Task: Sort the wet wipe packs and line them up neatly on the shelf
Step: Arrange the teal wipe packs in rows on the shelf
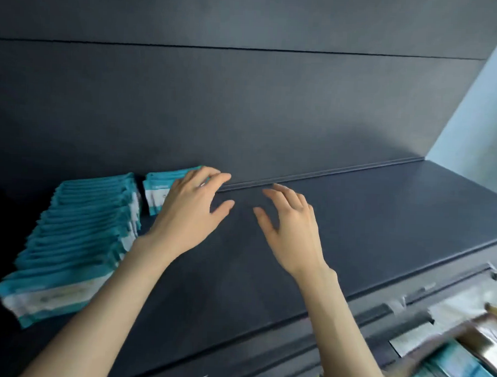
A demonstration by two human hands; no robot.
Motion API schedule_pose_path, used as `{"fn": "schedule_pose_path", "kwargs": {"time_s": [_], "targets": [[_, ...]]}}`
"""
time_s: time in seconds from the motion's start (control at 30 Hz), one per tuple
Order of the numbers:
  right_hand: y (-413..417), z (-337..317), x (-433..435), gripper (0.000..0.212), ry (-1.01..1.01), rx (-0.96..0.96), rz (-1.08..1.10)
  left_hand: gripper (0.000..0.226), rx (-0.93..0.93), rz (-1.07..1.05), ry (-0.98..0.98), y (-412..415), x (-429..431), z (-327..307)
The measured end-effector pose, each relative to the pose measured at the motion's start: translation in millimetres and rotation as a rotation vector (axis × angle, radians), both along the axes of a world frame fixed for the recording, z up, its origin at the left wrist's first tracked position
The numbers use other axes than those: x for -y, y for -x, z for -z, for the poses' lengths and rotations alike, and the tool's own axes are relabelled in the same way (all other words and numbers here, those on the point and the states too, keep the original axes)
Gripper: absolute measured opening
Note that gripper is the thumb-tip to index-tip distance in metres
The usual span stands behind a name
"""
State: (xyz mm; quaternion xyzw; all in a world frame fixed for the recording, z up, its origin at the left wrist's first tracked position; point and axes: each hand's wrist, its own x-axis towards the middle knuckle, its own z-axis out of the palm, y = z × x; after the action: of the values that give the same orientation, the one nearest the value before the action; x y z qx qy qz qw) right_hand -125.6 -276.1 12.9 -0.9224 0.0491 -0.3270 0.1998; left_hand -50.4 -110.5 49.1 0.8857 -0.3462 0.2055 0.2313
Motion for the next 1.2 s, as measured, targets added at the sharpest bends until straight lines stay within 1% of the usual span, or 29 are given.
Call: {"fn": "schedule_pose_path", "kwargs": {"time_s": [0.1, 0.23, 0.27, 0.37, 0.43, 0.53, 0.67, 0.8, 0.9, 1.03, 1.2], "targets": [[59, 15, 22, 0.035, -0.02, 0.022, 0.1, 0.04, -0.02, 0.09, 0.097, 47, 27, 16], [157, 47, 59, 0.03, -0.039, 0.016, 0.213, 0.039, -0.073, 0.231, 0.137, 127, 75, 47], [183, 56, 67, 0.029, -0.048, 0.002, 0.237, 0.038, -0.1, 0.262, 0.141, 148, 86, 57], [269, 87, 94, 0.026, -0.073, -0.067, 0.308, 0.04, -0.27, 0.344, 0.144, 220, 120, 95], [323, 108, 110, 0.025, -0.093, -0.109, 0.363, 0.045, -0.354, 0.385, 0.091, 266, 142, 124], [389, 139, 126, 0.023, -0.114, -0.186, 0.465, 0.04, -0.476, 0.446, -0.022, 323, 168, 163], [463, 180, 136, 0.023, -0.179, -0.321, 0.582, 0.037, -0.545, 0.53, -0.203, 379, 194, 200], [507, 206, 140, 0.023, -0.254, -0.392, 0.668, 0.041, -0.585, 0.623, -0.344, 411, 216, 221], [524, 218, 152, 0.024, -0.293, -0.423, 0.727, 0.042, -0.595, 0.67, -0.427, 419, 238, 229], [521, 224, 181, 0.024, -0.341, -0.444, 0.773, 0.041, -0.62, 0.691, -0.446, 410, 278, 236], [490, 237, 235, 0.023, -0.397, -0.446, 0.795, 0.04, -0.641, 0.703, -0.486, 382, 338, 252]]}}
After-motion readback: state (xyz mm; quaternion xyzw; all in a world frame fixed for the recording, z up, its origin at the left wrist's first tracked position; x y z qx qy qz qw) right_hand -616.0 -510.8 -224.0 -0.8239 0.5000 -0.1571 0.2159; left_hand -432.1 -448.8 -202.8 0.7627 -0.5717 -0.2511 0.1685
